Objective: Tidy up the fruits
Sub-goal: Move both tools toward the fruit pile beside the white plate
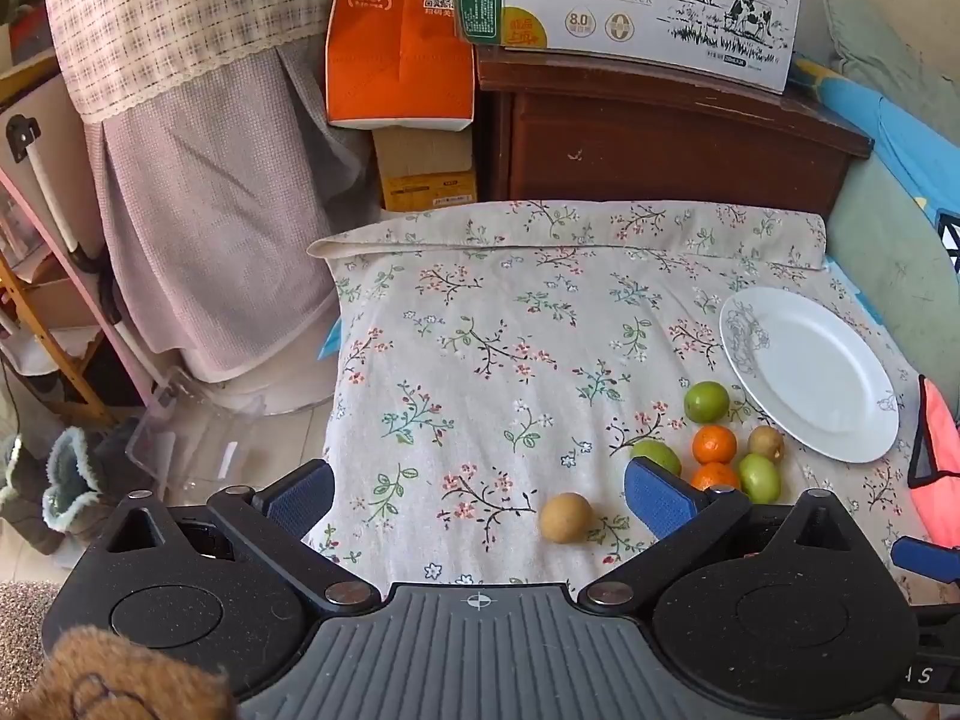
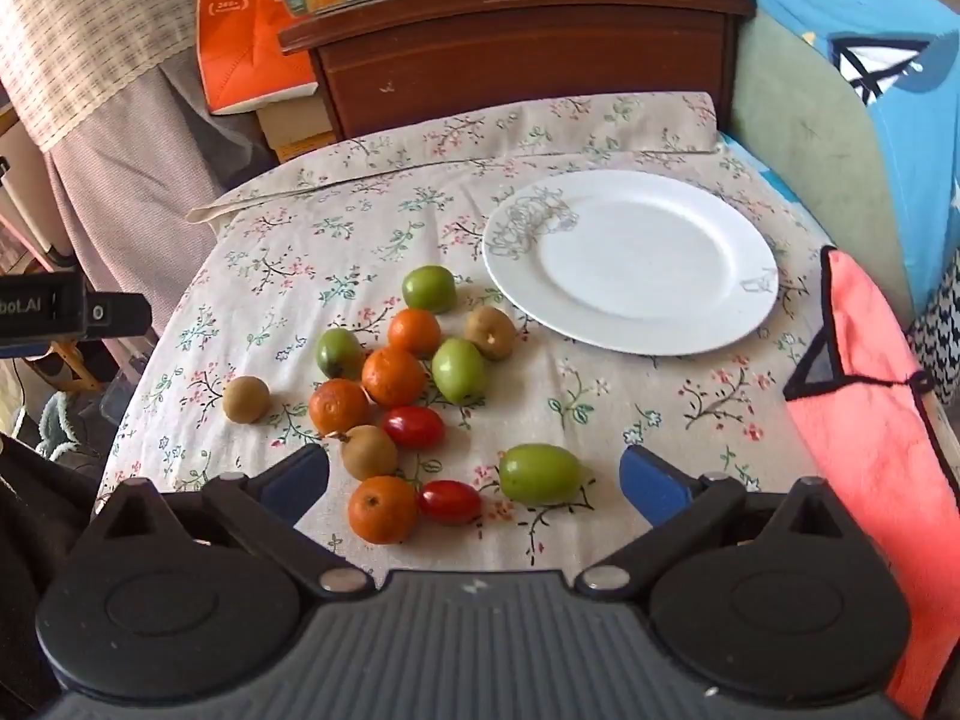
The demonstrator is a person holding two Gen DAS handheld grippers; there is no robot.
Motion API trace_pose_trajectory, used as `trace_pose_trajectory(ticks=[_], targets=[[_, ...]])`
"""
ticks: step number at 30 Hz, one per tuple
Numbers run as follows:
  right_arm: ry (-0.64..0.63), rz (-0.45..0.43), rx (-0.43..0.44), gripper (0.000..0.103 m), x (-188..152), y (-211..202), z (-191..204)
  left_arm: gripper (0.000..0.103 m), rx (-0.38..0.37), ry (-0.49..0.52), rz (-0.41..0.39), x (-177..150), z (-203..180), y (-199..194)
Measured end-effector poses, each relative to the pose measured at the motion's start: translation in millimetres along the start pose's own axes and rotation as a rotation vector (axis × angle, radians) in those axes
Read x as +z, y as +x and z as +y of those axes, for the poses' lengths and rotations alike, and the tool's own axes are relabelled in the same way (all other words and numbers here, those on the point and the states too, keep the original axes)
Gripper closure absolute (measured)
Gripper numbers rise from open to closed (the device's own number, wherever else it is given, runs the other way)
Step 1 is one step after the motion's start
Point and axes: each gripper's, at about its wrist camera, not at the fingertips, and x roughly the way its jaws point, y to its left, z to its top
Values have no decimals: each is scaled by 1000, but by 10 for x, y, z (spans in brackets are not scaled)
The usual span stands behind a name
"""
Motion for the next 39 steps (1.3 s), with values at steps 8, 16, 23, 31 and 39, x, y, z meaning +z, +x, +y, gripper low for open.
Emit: trace_pose_trajectory(ticks=[8,16,23,31,39], targets=[[10,-4,-226,1,-40,-169,21,0,3,55,67,-167,-143,-51],[55,138,-180,1,-98,-179,11,0,28,81,126,-309,-195,-46],[80,155,-164,1,-132,-174,5,0,31,107,153,-403,-264,-37],[46,161,-171,1,-170,-116,40,0,29,120,168,-443,-300,-14],[60,158,-158,2,-161,-130,22,0,32,148,168,-484,-343,-33]])
